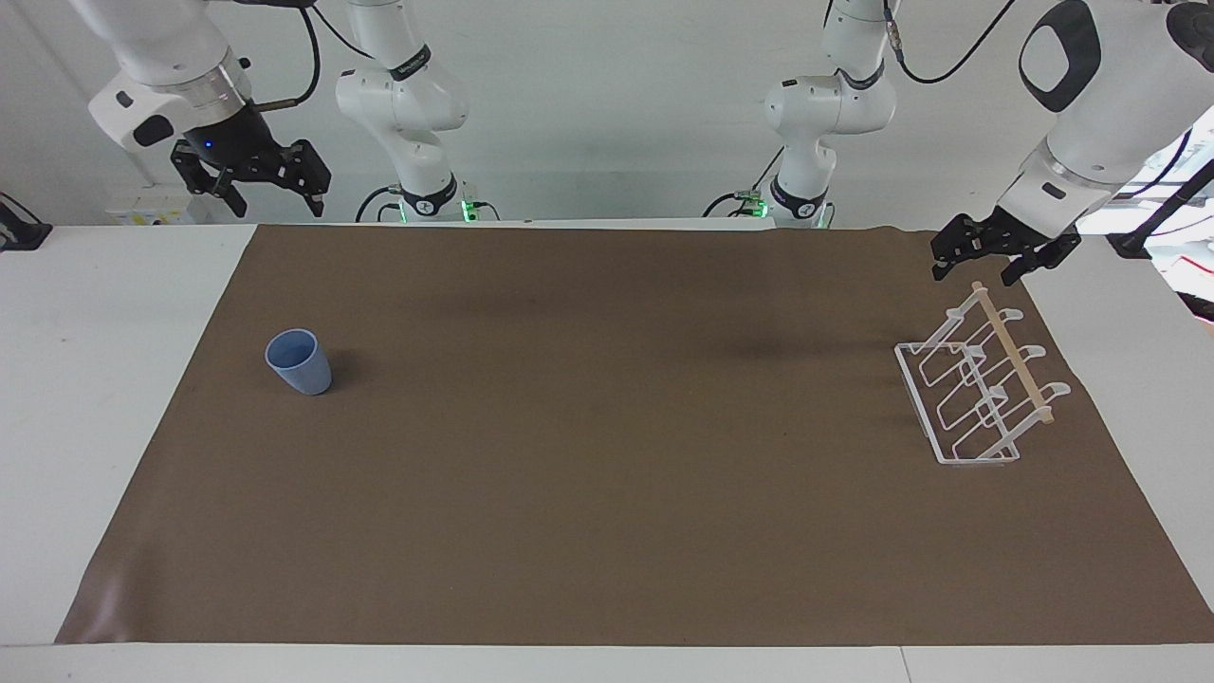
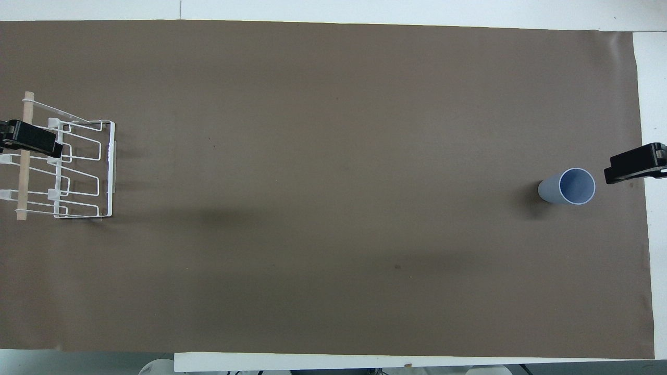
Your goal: Hang cup on cup holder
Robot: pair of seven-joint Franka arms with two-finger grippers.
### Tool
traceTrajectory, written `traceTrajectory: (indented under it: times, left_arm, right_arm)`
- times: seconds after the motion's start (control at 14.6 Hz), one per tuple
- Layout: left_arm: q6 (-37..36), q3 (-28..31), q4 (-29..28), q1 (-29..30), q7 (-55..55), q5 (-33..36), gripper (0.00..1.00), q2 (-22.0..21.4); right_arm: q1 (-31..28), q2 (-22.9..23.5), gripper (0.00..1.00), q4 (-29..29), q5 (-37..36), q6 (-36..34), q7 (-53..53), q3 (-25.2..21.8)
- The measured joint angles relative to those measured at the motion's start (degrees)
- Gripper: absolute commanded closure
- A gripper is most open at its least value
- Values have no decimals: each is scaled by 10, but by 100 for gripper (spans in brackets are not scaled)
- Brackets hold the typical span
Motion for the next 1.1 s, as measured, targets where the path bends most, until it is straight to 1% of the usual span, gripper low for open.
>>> traceTrajectory:
  times: [0.69, 0.89, 1.03, 1.1]
  left_arm:
    - [-1, 0, -2, 0, 0, 0, 0, 0]
    - [-1, 0, -2, 0, 0, 0, 0, 0]
    - [-1, 0, -3, 0, 0, 0, 0, 0]
    - [-1, 0, -4, 0, 0, 0, 0, 0]
  right_arm:
    - [0, -4, 0, 0, 2, 5, -5, 4]
    - [-9, -7, 0, -32, 1, 55, -29, 1]
    - [-44, 2, 0, -65, 1, 103, -97, 0]
    - [-66, 14, 0, -76, 1, 130, -134, -2]
